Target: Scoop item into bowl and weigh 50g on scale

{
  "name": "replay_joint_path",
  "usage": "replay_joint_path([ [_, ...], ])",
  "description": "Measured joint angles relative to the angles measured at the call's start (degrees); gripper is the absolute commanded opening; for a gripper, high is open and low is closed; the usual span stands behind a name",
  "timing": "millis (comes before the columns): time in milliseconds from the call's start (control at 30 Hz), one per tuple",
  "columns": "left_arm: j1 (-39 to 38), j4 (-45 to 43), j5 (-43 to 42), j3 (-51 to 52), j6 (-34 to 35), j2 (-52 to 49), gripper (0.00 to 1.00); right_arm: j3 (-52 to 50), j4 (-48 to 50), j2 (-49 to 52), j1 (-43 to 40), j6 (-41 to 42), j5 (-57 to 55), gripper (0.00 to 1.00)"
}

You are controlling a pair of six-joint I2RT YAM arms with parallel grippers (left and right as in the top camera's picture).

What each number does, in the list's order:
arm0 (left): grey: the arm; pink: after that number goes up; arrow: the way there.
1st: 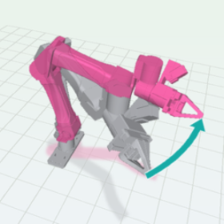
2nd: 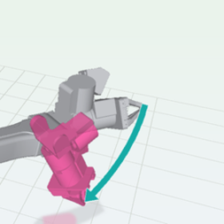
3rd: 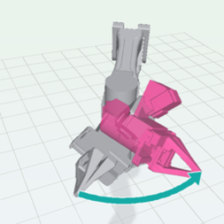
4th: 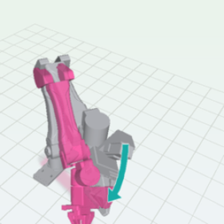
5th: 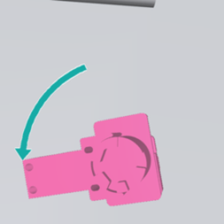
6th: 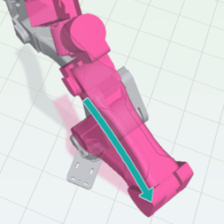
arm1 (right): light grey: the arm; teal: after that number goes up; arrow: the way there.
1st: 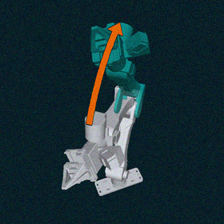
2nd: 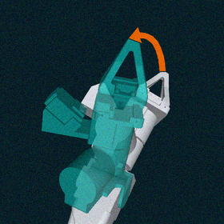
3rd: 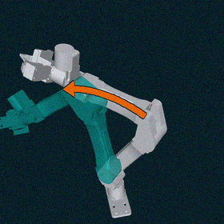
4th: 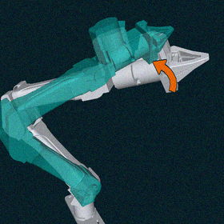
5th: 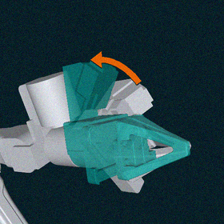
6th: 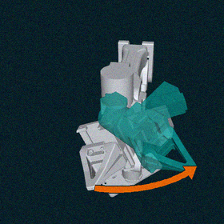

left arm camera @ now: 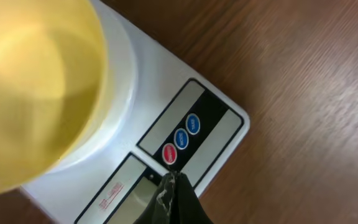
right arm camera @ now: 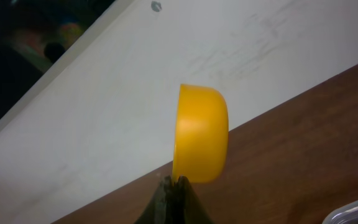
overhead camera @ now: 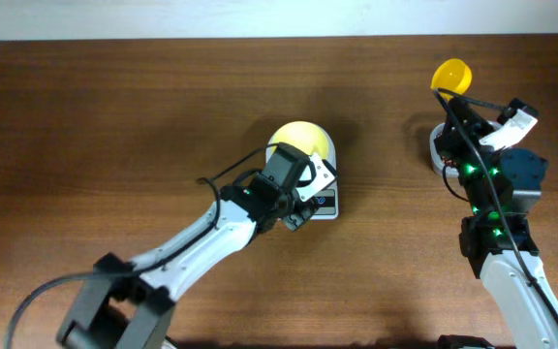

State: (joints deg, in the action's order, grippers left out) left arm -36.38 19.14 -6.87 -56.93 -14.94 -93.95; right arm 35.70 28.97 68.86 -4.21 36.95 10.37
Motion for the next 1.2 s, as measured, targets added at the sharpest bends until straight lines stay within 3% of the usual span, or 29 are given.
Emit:
replay_joint_path([
  [133,-0.02,-3.5,-0.26,0.02,-1.66,-6.58,0.0,0.02,-0.04,0.0,0.0,-0.09,-0.02,0.04],
  [567,-0.02,-7.72,-0.26,-0.07,-2.03,-10.4,0.0,0.02,-0.04,0.0,0.0,-0.09,0.0,0.04],
  [1033,-0.02,-8.09,-0.26,-0.09,-1.79,-10.54,0.0,0.02,-0.04,0.0,0.0,-0.09,0.0,0.04],
  [1200,-0.02,-2.54,-0.22,-1.2,-1.77,-7.04,0.0,0.02,-0.04,0.0,0.0,-0.13,0.0,0.04],
])
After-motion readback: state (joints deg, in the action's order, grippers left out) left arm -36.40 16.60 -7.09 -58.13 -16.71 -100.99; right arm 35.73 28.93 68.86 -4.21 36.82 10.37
